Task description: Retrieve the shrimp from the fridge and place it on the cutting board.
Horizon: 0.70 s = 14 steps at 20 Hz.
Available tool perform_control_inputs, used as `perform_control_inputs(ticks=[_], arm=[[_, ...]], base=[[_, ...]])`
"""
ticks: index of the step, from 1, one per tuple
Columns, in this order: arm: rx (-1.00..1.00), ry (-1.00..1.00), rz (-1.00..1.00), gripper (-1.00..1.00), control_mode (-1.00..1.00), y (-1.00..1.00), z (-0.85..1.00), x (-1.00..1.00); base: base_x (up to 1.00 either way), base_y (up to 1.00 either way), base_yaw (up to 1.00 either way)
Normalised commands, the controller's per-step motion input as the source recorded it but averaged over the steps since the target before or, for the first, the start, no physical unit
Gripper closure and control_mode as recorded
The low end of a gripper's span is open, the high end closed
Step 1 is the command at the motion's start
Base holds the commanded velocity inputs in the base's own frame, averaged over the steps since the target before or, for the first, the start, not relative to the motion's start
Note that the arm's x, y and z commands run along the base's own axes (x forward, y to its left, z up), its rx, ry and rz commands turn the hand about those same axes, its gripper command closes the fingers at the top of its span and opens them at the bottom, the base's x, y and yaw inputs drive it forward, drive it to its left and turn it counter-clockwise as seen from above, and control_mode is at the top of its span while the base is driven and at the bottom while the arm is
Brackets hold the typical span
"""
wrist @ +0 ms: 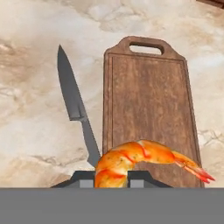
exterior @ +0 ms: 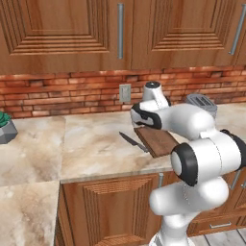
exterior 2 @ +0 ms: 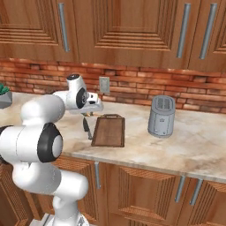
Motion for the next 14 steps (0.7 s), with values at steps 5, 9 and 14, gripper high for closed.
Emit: perform_control_inputs(ticks=[5,9,14], arm=[[-0.11,0.00,0.00,1.00,-1.00,-0.40,-0.56,0.23],[-0.08,-0.06,0.03,1.00,-1.00,-0.15,-0.56,0.29],[-0.04,-0.16,0.06,1.00,-1.00,-0.08,-0.50,0.26]], base=[[0.00,0.00,0.00],[0.00,0.00,0.00],[0.00,0.00,0.00]])
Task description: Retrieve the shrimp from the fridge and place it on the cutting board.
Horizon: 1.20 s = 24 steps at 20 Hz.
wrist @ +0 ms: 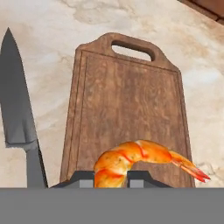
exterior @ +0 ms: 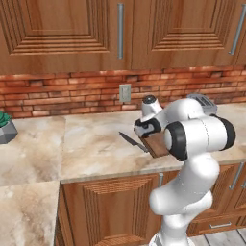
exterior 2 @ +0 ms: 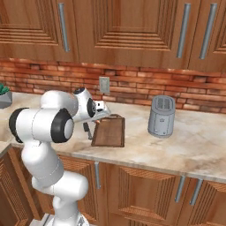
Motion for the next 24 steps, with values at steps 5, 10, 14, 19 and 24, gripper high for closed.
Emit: perform_control_inputs(ticks=[5,10,14,19,24], arm=[[-0.04,-0.12,0.03,1.00,-1.00,-0.26,-0.41,0.16],[-0.02,-0.09,0.04,1.00,-1.00,-0.34,-0.31,0.05],[0.00,-0.02,0.03,-1.00,-1.00,-0.02,-0.06,0.00],[0.00,0.07,0.00,-1.00,-1.00,0.01,0.28,0.05],[0.00,0.21,0.00,-1.00,-1.00,0.04,0.98,-0.24]], base=[[0.00,0.00,0.00],[0.00,0.00,0.00],[0.00,0.00,0.00],[0.00,0.00,0.00],[0.00,0.00,0.00]])
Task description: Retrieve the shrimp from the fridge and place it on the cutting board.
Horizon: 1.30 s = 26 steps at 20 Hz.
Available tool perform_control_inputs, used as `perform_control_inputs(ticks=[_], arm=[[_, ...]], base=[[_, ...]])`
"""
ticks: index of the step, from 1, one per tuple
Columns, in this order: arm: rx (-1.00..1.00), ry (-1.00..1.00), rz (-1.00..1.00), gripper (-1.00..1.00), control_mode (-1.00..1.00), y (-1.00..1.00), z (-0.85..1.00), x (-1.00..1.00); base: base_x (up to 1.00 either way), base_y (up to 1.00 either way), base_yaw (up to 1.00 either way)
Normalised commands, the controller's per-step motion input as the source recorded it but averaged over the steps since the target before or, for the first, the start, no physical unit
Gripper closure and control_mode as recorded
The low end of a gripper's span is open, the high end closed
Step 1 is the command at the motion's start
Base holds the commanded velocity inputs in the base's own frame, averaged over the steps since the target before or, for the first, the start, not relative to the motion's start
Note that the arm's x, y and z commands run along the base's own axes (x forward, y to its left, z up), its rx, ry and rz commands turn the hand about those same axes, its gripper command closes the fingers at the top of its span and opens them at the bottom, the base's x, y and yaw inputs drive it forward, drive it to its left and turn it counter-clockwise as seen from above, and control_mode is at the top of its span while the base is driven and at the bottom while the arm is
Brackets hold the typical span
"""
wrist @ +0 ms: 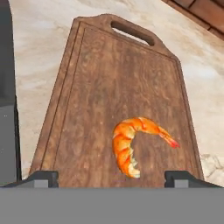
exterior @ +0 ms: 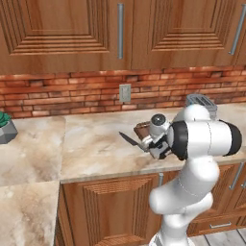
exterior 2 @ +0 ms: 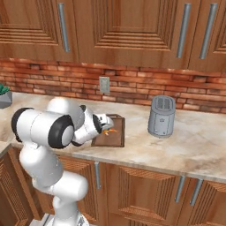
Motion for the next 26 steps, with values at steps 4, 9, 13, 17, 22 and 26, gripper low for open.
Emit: perform_control_inputs(ticks=[4,9,13,17,22,26], arm=[[0.01,0.12,0.00,-1.00,-1.00,0.00,1.00,-1.00],[0.01,0.06,0.00,-1.00,-1.00,0.00,1.00,-1.00],[0.00,0.04,0.00,-1.00,-1.00,0.00,1.00,-1.00],[0.00,0.04,0.00,-1.00,-1.00,0.00,1.00,-1.00],[0.02,-0.40,0.00,-1.00,-1.00,-0.29,0.13,-1.00],[0.04,-0.28,-0.02,-1.00,-1.00,-0.16,0.00,-0.53]], base=[[0.00,0.00,0.00],[0.00,0.00,0.00],[0.00,0.00,0.00],[0.00,0.00,0.00],[0.00,0.00,0.00],[0.00,0.00,0.00]])
